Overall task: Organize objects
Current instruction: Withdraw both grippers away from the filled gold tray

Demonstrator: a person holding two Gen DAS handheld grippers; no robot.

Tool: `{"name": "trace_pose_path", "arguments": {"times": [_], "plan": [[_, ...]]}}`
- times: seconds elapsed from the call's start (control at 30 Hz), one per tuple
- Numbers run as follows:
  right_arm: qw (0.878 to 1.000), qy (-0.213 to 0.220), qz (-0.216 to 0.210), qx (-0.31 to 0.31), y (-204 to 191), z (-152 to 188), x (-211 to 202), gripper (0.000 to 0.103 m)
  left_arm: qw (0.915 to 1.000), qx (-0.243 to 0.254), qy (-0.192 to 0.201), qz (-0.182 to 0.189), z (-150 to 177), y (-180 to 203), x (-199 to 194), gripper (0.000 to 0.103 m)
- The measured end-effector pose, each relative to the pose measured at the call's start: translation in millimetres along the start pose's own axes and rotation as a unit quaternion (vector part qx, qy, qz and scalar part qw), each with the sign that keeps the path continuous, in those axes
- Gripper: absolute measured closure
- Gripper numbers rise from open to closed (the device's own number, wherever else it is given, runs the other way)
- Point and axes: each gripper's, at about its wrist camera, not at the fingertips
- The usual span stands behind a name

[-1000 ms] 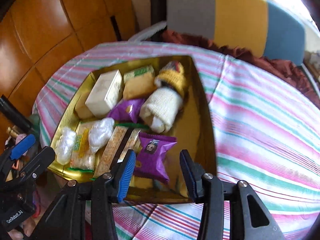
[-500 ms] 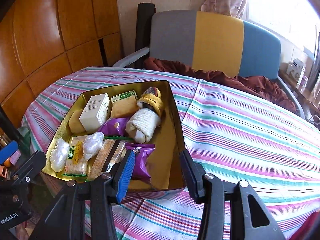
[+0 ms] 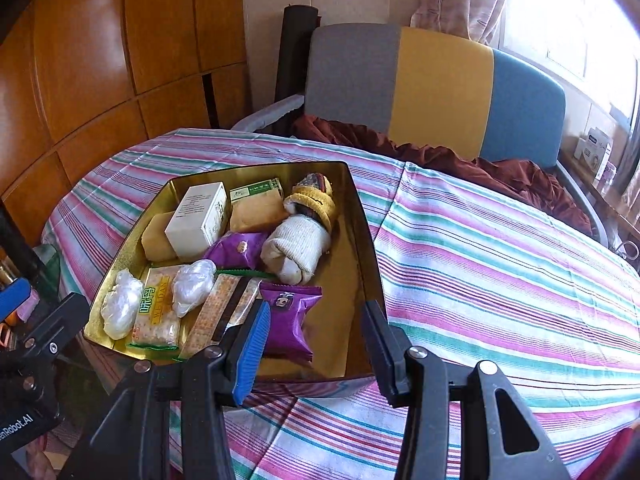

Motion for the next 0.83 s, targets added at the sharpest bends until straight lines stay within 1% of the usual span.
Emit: {"name": "trace_pose_path", "arguments": {"times": [0.27, 0.4, 0.7, 0.83], "plan": [[1.000, -0.005, -0.001, -0.004, -1.7, 1.3, 1.9, 0.056, 1.0000, -0.007, -0.003, 0.006, 0.8, -2.6, 2.6, 0.000], [1.000, -0.007, -0.003, -0.007, -3.6, 1.7, 3.6, 0.056, 1.0000, -0.005, 0.004, -0.001, 0.7, -2.9, 2.2, 0.000], [1.000, -0.012, -0.006, -0.010, -6.5, 3.6, 8.3, 0.056, 0.9999, -0.002, -0.003, -0.015, 3.6, -5.0, 8.6, 0.000], [1.000, -0.007, -0.008, -0.014, -8.5, 2.6, 7.1, 0.056, 0.9999, -0.005, -0.009, -0.011, 3.4, -7.5, 11.6, 0.000]]}}
Point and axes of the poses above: each gripper's, at about its wrist camera, not at the fingertips, and x roughly the way its jaws point, y to its right, z to its underside, and after that the axes turned 5 degrees about z, right-handed
